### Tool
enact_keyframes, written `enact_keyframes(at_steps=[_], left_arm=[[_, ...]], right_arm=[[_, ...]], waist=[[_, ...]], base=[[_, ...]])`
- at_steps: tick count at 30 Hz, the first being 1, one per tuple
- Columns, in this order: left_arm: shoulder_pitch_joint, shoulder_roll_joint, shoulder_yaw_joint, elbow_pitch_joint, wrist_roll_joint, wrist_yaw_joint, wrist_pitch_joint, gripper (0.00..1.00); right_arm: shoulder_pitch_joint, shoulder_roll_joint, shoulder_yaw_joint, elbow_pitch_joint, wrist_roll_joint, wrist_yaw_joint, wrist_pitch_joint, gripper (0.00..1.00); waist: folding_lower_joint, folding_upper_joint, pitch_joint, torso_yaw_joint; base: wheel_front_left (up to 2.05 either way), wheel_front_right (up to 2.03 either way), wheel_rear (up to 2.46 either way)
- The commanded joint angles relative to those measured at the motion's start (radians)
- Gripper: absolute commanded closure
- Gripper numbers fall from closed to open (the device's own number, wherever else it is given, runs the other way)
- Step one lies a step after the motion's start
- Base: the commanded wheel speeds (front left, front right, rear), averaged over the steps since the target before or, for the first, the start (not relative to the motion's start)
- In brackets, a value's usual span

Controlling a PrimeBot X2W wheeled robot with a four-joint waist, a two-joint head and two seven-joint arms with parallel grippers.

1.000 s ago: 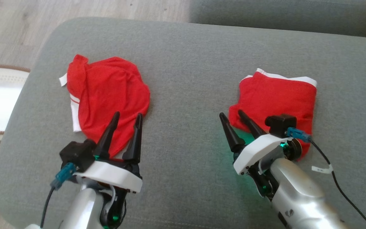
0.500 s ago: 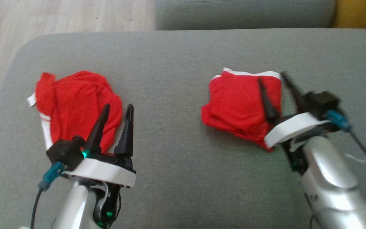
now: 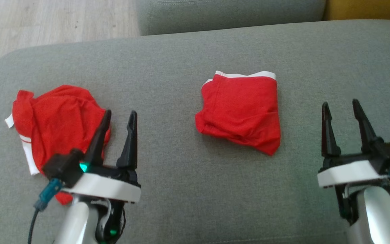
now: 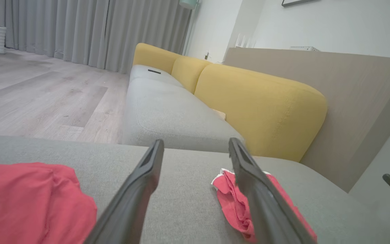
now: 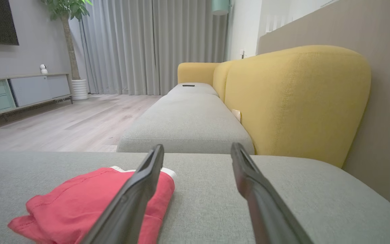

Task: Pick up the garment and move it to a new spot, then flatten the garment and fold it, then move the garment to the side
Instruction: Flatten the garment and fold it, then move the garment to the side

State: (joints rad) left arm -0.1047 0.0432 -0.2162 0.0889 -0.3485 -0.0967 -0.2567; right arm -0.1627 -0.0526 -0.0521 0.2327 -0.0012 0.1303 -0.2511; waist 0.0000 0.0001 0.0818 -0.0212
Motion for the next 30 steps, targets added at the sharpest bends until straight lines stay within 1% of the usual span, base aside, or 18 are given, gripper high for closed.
enact_keyframes(at_steps=[1, 10, 13, 18, 22, 25, 27, 30], left_arm=[[-0.016, 0.007, 0.03, -0.034, 0.013, 0.001, -0.005, 0.0], [0.007, 0.007, 0.027, -0.026, 0.027, 0.008, -0.005, 0.0], [0.005, 0.007, 0.026, -0.027, 0.026, 0.01, -0.005, 0.0], [-0.005, 0.007, 0.019, -0.027, 0.025, 0.009, -0.005, 0.0], [-0.023, 0.007, 0.011, -0.034, 0.019, 0.01, -0.005, 0.0], [-0.037, 0.007, -0.003, -0.037, 0.016, 0.008, -0.005, 0.0], [-0.05, 0.007, -0.011, -0.038, 0.014, 0.007, -0.005, 0.0], [-0.073, 0.007, -0.025, -0.035, 0.009, 0.005, -0.005, 0.0]], right_arm=[[-0.01, 0.002, 0.02, -0.043, 0.01, 0.0, -0.011, 0.0], [0.016, 0.002, 0.025, -0.052, 0.027, 0.0, -0.011, 0.0], [0.013, 0.002, 0.028, -0.041, 0.063, 0.0, -0.011, 0.0], [0.008, 0.002, 0.028, -0.042, 0.057, 0.0, -0.011, 0.0], [-0.01, 0.002, 0.022, -0.038, 0.034, 0.0, -0.004, 0.0], [-0.043, 0.002, 0.013, -0.022, 0.009, 0.0, 0.035, 0.0], [-0.072, 0.002, 0.015, -0.004, -0.029, 0.0, 0.076, 0.0], [-0.121, 0.002, 0.014, 0.036, -0.051, 0.0, 0.145, 0.0]], waist=[[0.0, -0.0001, 0.0, -0.002], [0.0, -0.0001, -0.005, 0.006], [0.0, -0.0001, -0.005, 0.01], [0.0, -0.0001, 0.008, 0.018], [0.0, -0.0001, 0.038, 0.031], [0.0, -0.0001, 0.068, 0.044], [0.0, -0.0001, 0.093, 0.056], [0.0, -0.0001, 0.128, 0.077]], base=[[0.0, 0.0, 0.0], [0.0, 0.0, 0.0], [0.0, 0.0, 0.0], [0.0, 0.0, 0.0], [0.0, 0.0, 0.0], [0.0, 0.0, 0.0], [0.0, 0.0, 0.0], [0.0, 0.0, 0.0]])
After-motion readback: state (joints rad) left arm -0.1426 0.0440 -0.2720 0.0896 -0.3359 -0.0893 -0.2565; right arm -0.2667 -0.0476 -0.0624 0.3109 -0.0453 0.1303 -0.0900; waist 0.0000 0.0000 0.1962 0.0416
